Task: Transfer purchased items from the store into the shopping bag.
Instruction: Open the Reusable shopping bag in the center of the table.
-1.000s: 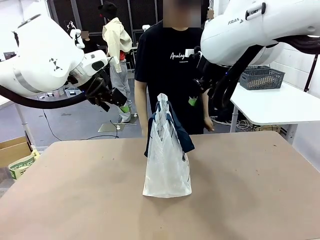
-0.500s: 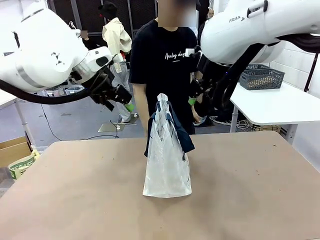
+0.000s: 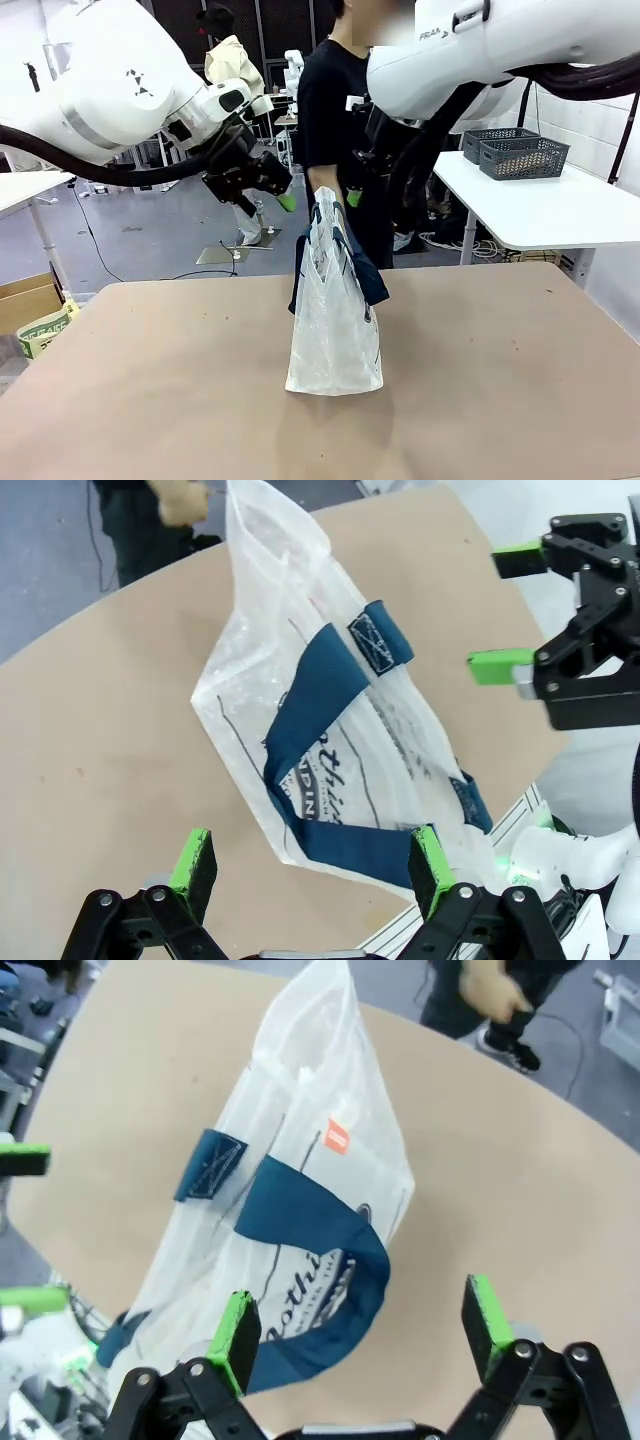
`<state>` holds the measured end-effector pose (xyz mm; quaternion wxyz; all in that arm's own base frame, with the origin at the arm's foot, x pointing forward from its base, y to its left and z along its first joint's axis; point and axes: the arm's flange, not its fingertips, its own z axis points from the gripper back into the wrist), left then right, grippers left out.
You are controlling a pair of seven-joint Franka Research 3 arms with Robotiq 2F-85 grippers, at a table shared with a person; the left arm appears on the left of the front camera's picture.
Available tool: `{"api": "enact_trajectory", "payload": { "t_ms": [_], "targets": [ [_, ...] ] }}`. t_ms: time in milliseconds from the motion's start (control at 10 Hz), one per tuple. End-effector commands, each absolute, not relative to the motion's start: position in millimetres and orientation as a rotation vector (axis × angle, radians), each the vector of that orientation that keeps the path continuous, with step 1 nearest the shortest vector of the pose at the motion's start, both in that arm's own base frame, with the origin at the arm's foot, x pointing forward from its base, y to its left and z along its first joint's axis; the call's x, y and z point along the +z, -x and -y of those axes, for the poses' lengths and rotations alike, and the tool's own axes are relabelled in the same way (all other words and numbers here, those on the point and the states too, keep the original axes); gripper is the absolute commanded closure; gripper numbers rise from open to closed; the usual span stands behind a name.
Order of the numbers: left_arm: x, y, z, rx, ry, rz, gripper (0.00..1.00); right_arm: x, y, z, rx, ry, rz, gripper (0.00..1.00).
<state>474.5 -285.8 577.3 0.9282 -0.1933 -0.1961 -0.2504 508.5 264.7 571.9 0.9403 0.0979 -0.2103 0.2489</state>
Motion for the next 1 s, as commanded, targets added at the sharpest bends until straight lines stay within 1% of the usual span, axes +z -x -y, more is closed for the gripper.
{"api": "enact_trajectory", "payload": {
  "t_ms": [0,700,900],
  "targets": [
    [582,-475,294,-0.546,0.434,0.393,0.0,569,-517,-277,0.493,-0.227,0.421,0.0],
    [566,-474,314,-0.581,0.48,0.345,0.0,561,-525,-295,0.476,-0.322,0.431,0.0],
    [560,-474,317,-0.591,0.493,0.324,0.0,557,-523,-301,0.496,-0.319,0.413,0.0]
  ]
}}
